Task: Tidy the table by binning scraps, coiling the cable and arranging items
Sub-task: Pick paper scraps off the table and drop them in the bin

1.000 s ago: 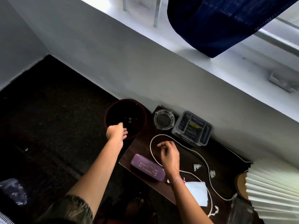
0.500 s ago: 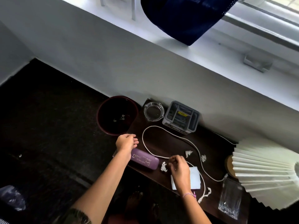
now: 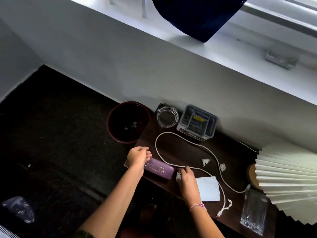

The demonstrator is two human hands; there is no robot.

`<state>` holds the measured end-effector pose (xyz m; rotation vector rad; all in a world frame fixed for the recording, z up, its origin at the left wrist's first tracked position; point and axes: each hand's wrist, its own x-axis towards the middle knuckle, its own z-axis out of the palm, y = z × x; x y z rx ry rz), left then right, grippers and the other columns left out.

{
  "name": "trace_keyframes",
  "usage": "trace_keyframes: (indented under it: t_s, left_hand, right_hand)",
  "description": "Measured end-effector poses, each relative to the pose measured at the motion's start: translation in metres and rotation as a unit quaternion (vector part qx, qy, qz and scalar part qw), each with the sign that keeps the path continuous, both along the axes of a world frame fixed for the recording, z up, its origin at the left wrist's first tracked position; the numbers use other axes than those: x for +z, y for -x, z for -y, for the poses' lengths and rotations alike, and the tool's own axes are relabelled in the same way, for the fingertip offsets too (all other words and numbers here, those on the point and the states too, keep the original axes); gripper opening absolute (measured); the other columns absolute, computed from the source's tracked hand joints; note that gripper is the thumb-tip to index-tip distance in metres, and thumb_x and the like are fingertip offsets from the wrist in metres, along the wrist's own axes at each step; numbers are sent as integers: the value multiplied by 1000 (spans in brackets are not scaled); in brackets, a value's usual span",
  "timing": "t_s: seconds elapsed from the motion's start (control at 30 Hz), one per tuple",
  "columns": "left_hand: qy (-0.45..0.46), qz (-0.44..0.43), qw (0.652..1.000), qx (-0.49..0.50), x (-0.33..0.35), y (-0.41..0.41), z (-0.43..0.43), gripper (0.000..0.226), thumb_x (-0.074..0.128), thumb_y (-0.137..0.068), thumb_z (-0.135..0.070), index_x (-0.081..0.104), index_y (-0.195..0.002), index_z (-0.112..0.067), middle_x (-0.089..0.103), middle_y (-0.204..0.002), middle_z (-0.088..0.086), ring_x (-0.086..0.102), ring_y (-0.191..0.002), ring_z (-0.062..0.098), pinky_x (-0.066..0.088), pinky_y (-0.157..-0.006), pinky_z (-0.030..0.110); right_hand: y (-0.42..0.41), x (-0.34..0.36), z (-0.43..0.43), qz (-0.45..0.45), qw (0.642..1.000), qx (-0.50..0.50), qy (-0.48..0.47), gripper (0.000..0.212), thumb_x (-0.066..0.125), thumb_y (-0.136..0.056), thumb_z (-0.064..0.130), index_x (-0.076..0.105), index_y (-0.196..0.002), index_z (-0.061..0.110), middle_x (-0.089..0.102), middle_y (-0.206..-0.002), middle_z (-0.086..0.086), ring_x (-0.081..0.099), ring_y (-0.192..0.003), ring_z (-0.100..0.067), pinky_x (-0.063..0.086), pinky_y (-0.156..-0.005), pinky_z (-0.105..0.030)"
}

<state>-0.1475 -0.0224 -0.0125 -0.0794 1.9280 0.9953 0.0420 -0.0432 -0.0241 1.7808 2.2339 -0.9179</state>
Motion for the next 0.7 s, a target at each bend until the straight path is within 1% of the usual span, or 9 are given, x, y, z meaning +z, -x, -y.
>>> trace_keyframes:
  t_s: [0.1, 0.17, 0.23, 0.3, 0.37, 0.47, 0.5, 0.6, 0.7]
  left_hand:
    - [1, 4, 1000, 1, 0, 1, -1, 19, 48, -92, -5, 65, -97, -1, 68, -85, 14, 69, -78, 23, 56, -64, 24]
    - [-7, 38, 999, 10, 3, -1, -2, 20, 46, -92, -4, 64, -99, 1, 67, -88, 16, 68, -78, 24, 56, -66, 25]
    - [-20, 75, 997, 9, 9, -5, -4, 20, 46, -93, -3, 64, -99, 1, 66, -83, 13, 66, -73, 20, 54, -64, 25]
    - [-39, 98, 994, -12, 14, -11, -6, 19, 47, -93, -3, 64, -100, 0, 65, -80, 9, 64, -71, 16, 53, -64, 24]
    - [-62, 110, 991, -41, 18, -18, -7, 19, 50, -92, -4, 63, -104, 1, 66, -85, 10, 64, -72, 14, 52, -65, 22]
    - [-80, 127, 986, -80, 25, -26, -10, 21, 56, -90, -8, 62, -107, 2, 64, -94, 14, 65, -75, 15, 53, -63, 17]
    - [-89, 140, 983, -80, 27, -26, -12, 22, 57, -90, -9, 61, -108, 3, 65, -92, 14, 66, -73, 15, 53, -62, 16]
    - [-123, 172, 976, -43, 32, -22, -20, 20, 56, -89, -4, 62, -105, 7, 66, -79, 9, 67, -57, 8, 55, -56, 15]
    - [-139, 159, 978, 1, 31, -8, -25, 18, 58, -86, 1, 63, -101, 10, 65, -76, 10, 66, -59, 11, 56, -56, 14]
  right_hand:
    - [0, -3, -3, 18, 1000, 16, -10, 22, 42, -86, -7, 53, -102, 3, 53, -111, -14, 52, -103, -28, 39, -86, -30]
    - [-3, -4, -6, 8, 1000, 17, -17, 17, 44, -88, -3, 54, -99, 4, 54, -106, -13, 54, -100, -28, 39, -82, -29]
    - [-7, 0, -10, -33, 998, -53, -31, 12, 50, -88, 3, 60, -95, 4, 56, -99, -12, 57, -93, -27, 40, -77, -28]
    - [-5, 9, -15, -79, 982, -163, -62, 11, 59, -87, 9, 66, -94, 6, 61, -96, -8, 61, -87, -24, 44, -77, -28]
    - [6, 19, -25, -119, 965, -215, -92, 10, 65, -84, 15, 71, -92, 12, 63, -91, -2, 62, -85, -18, 46, -77, -25]
    - [35, 32, -44, -167, 956, -218, -103, 9, 70, -80, 22, 74, -88, 19, 58, -84, 5, 54, -88, -11, 39, -76, -18]
    - [46, 35, -50, -183, 952, -221, -104, 9, 70, -80, 23, 74, -87, 20, 57, -83, 5, 52, -89, -10, 37, -76, -17]
    - [73, 40, -62, -203, 951, -208, -104, 9, 68, -81, 22, 74, -87, 20, 55, -84, 6, 48, -92, -9, 34, -71, -11]
    - [91, 41, -69, -198, 959, -176, -103, 11, 65, -83, 20, 73, -91, 18, 54, -87, 6, 44, -95, -9, 31, -71, -10]
